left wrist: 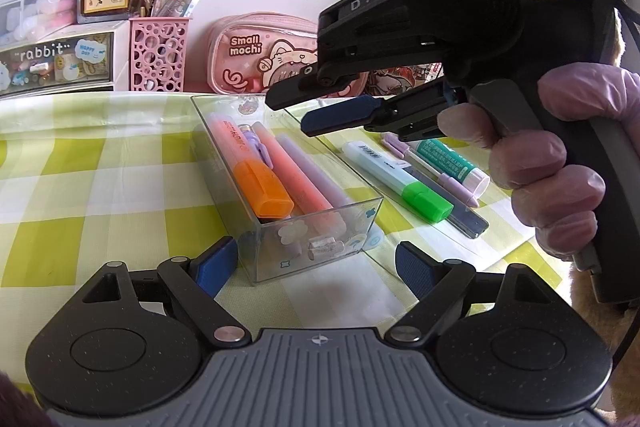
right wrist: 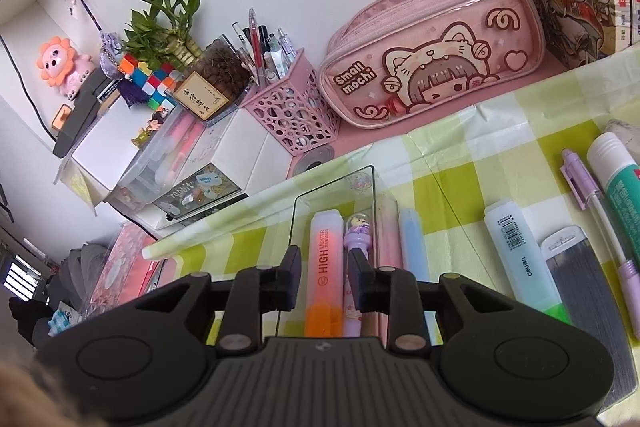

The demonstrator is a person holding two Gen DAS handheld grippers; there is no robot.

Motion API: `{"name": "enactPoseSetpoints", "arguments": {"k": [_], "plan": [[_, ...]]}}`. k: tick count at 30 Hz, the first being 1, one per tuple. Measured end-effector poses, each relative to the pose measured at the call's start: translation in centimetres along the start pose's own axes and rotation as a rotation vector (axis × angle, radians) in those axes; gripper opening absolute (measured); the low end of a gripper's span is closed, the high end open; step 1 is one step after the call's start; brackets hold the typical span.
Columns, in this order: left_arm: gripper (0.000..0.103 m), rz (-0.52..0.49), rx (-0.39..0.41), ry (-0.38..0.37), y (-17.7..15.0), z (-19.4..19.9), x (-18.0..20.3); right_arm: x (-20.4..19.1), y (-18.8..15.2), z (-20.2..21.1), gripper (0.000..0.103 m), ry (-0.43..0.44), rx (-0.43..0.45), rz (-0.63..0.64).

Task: Organize stationery
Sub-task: 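Open the right gripper and withdraw it from the box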

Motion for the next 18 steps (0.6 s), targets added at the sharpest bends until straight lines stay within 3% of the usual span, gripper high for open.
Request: {"name": "enactPoseSetpoints", "arguments": {"k": [3, 10, 18], "plan": [[0.083, 0.0, 0.0, 0.001, 0.0, 0.0, 0.0, 0.6, -0.3, 1.0, 0.053, -0.012, 0.018, 0.001], [0.083, 0.005, 0.002, 0.021, -0.1, 0.2, 0.1, 2.3, -1.4, 3.1, 0.057, -0.028, 0.034, 0.006], [0.083, 0.016, -0.005, 0.159, 0.1, 0.1, 0.4, 5.0, -1.8, 4.1, 0.057, -0.078, 0.049, -0.056]]}}
Point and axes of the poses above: each gripper's, at about its wrist camera, not at the fingertips, and z roughly against the way its jaws point, x to its right, y to its top, the point moved 1 cm from there along -z, roughly the way its jaws point, and after that the axes turned 3 degrees about y, right-handed, at the moved point
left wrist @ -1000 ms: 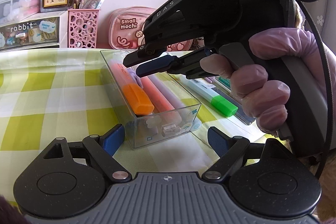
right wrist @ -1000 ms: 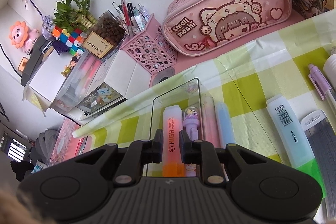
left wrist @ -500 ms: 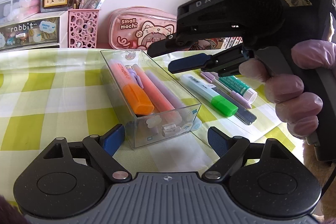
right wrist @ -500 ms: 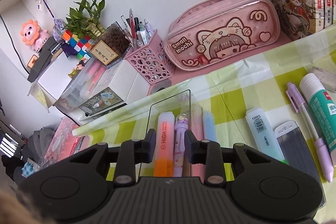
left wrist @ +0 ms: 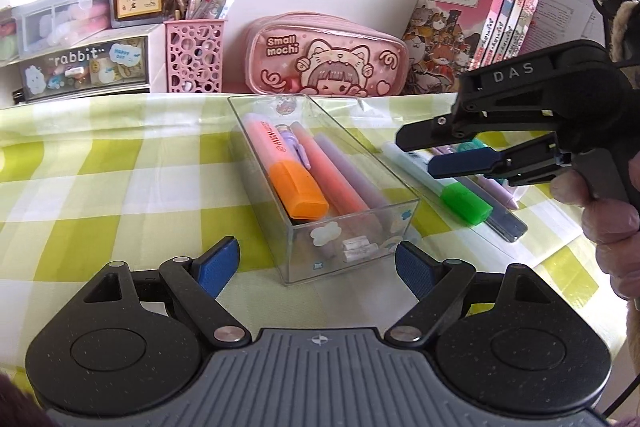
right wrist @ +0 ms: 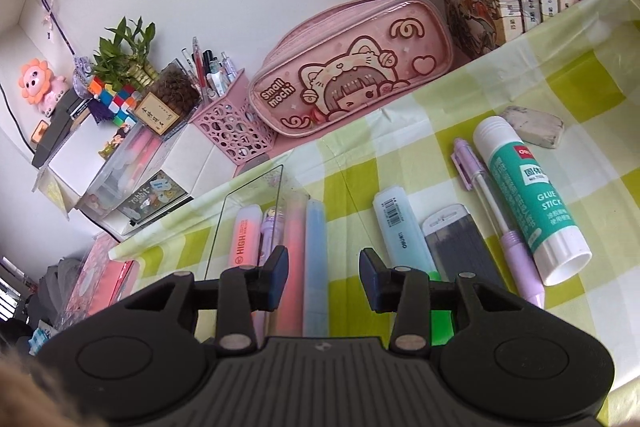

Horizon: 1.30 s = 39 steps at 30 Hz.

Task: Organize stationery
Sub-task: 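Open the right gripper and withdraw it from the box, then move the right gripper to the pale blue marker and grasp it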

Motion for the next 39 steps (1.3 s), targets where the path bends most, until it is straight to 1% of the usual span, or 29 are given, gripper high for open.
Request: {"name": "enactPoseSetpoints", "arguments": {"k": [3, 6, 11, 12, 15, 17, 19, 27, 31, 33, 36, 37, 39], "plan": [[0.083, 0.011, -0.006, 0.037, 0.2, -0.2, 0.4, 0.3, -0.1, 0.1, 0.057, -0.006, 0.002, -0.006], [0.083, 0.011, -0.02, 0.048, 0.4, -0.3, 1.0, 0.3, -0.1, 0.2, 0.057, -0.01, 0.003, -0.001], [0.083, 0.12, -0.055, 0.041, 1.2, -0.6, 1.7, 0.5, 0.0, 0.5, 0.057, -0.019, 0.015, -0.009], [0.083, 0.13, -0.057, 0.049, 1.3, -0.7, 1.9, 0.5, 0.0, 0.5, 0.057, -0.02, 0.014, -0.01], [0.084, 0.124, -0.055, 0.098, 1.5, -1.1, 2.7, 0.5, -0.1, 0.5, 0.058, -0.022, 0.011, -0.007], [0.083, 0.129, -0.048, 0.102, 1.5, -1.1, 2.6, 0.5, -0.1, 0.5, 0.058, -0.026, 0.009, -0.006], [0.078, 0.134, -0.035, 0.107, 1.5, -1.0, 2.3, 0.5, -0.2, 0.4, 0.058, -0.026, 0.007, -0.006], [0.075, 0.057, -0.011, 0.105, 0.7, 0.3, 1.2, -0.3, -0.4, -0.5, 0.058, -0.02, -0.013, 0.031], [0.075, 0.035, 0.003, 0.087, 0.5, 0.5, 0.4, -1.2, -0.8, -1.6, 0.058, -0.013, -0.032, 0.071], [0.077, 0.005, 0.006, 0.083, 0.6, 0.2, 0.4, -1.5, -1.1, -2.6, 0.058, -0.026, -0.048, 0.096], [0.08, -0.034, 0.013, 0.087, 0.5, -0.3, 0.6, -2.5, -1.6, -3.3, 0.058, -0.051, -0.029, 0.178], [0.078, -0.032, -0.004, 0.076, 0.5, -0.6, 0.6, -2.7, -1.7, -3.4, 0.058, -0.062, -0.024, 0.202], [0.078, -0.007, -0.005, 0.061, 0.5, -0.7, 0.2, -3.2, -2.0, -3.8, 0.058, -0.08, -0.018, 0.25]]}}
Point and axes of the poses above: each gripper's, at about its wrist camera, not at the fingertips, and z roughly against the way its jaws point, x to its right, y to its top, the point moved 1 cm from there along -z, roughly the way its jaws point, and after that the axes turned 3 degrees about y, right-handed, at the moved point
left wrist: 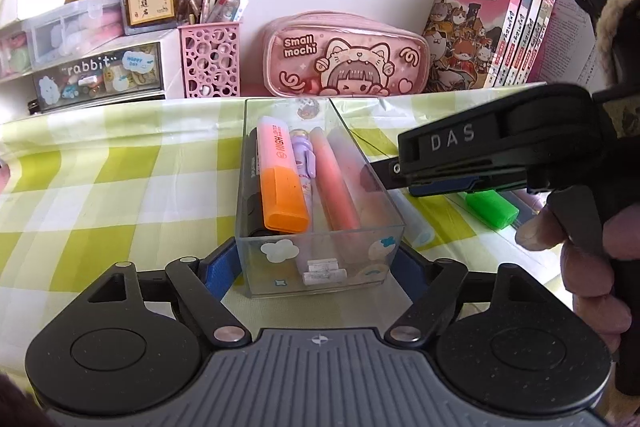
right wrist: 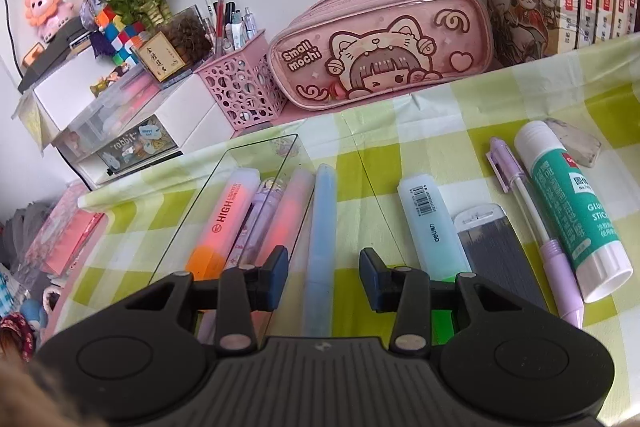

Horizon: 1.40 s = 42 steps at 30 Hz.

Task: Organize stationery
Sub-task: 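Move the right gripper to the pale blue marker and grasp it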

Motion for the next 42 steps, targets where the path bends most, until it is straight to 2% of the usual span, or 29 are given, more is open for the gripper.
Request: {"name": "enactPoseSetpoints", "arguments": {"k": [3, 7, 9, 15, 18, 23, 32, 38, 42], "plan": [[0.078, 0.03, 0.006, -0.026, 0.0, 0.1, -0.6, -1.0, -0.2, -0.3, 0.057, -0.039, 0.004, 0.082], [0.078, 0.028, 0.007, -0.029, 0.0, 0.1, -0.5, -1.9, -0.5, -0.6, 0.044, -0.111, 0.004, 0.174], [0.078, 0.035, 0.009, -0.039, 0.0, 0.1, -0.7, -1.7, -0.4, -0.5, 0.041, -0.12, -0.003, 0.177], [0.078, 0.041, 0.011, -0.042, -0.1, 0.2, -0.8, -0.7, -0.2, 0.6, 0.041, -0.124, -0.041, 0.133], [0.078, 0.047, 0.013, -0.046, -0.1, 0.2, -0.9, -0.5, 0.1, 0.8, 0.041, -0.085, -0.076, 0.121], [0.078, 0.048, 0.013, -0.047, -0.1, 0.2, -0.9, -0.4, 0.6, 0.2, 0.042, -0.076, -0.069, 0.105], [0.078, 0.054, 0.015, -0.053, 0.0, 0.2, -0.9, -1.2, 1.5, -1.8, 0.055, -0.072, -0.048, 0.137], [0.079, 0.061, 0.016, -0.058, 0.0, 0.3, -0.9, -1.5, 1.4, -2.2, 0.054, -0.1, -0.008, 0.176], [0.079, 0.063, 0.017, -0.06, 0.0, 0.2, -0.9, -1.3, 1.3, -2.0, 0.048, -0.142, 0.004, 0.179]]}}
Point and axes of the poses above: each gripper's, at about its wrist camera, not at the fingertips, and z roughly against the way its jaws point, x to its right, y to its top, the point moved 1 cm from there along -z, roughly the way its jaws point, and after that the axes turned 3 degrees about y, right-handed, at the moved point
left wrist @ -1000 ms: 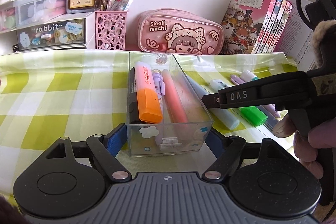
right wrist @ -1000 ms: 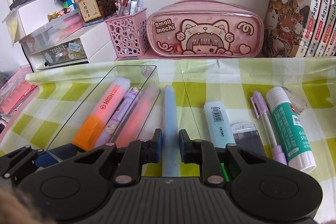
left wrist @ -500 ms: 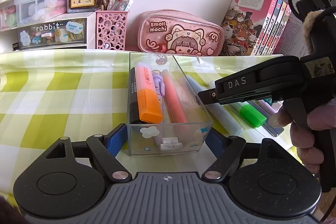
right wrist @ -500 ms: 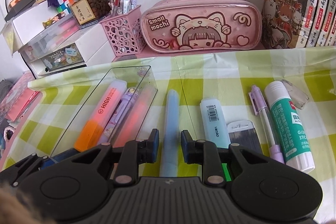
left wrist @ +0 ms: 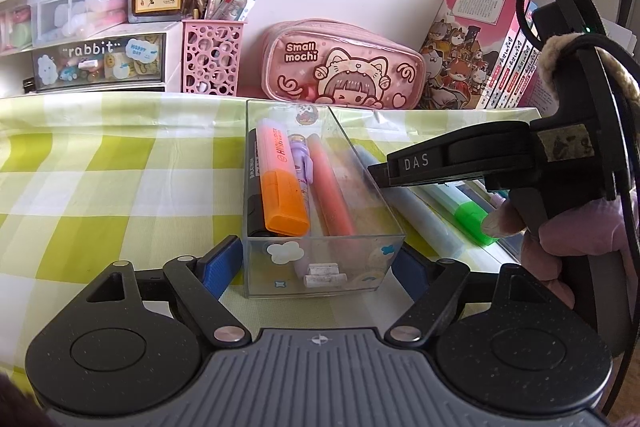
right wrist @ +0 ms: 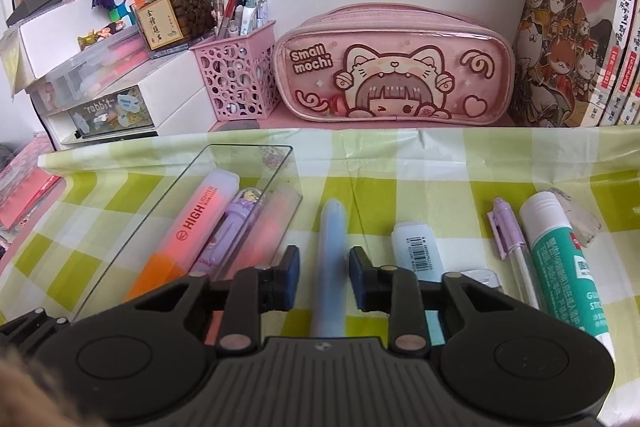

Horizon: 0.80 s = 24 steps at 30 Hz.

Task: Organize stationery
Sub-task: 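Move the right gripper to the pale blue marker and grasp it, then lift the pale blue marker and lower it upright into the clear box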

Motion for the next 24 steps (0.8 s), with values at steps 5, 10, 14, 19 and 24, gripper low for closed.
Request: {"name": "enactPoseSetpoints", "arguments": {"k": [5, 10, 14, 19, 24], "plan": [[0.079, 0.003, 0.001, -0.002, 0.0, 0.0, -0.1, 1.0, -0.2, 0.5, 0.048, 0.031, -0.001, -0.087], [0.078, 0.003, 0.001, -0.002, 0.0, 0.0, -0.1, 2.6, -0.3, 1.2, 0.048, 0.106, 0.002, -0.237], [0.078, 0.004, 0.001, -0.002, 0.0, 0.0, -0.1, 3.5, 0.2, 2.4, 0.048, 0.146, 0.033, -0.325], [0.079, 0.003, 0.001, -0.002, 0.0, 0.0, -0.1, 3.9, 1.1, 4.0, 0.048, 0.175, 0.087, -0.376], [0.079, 0.004, 0.001, -0.002, 0.0, 0.0, -0.1, 3.7, 2.4, 6.2, 0.048, 0.172, 0.165, -0.368]]}}
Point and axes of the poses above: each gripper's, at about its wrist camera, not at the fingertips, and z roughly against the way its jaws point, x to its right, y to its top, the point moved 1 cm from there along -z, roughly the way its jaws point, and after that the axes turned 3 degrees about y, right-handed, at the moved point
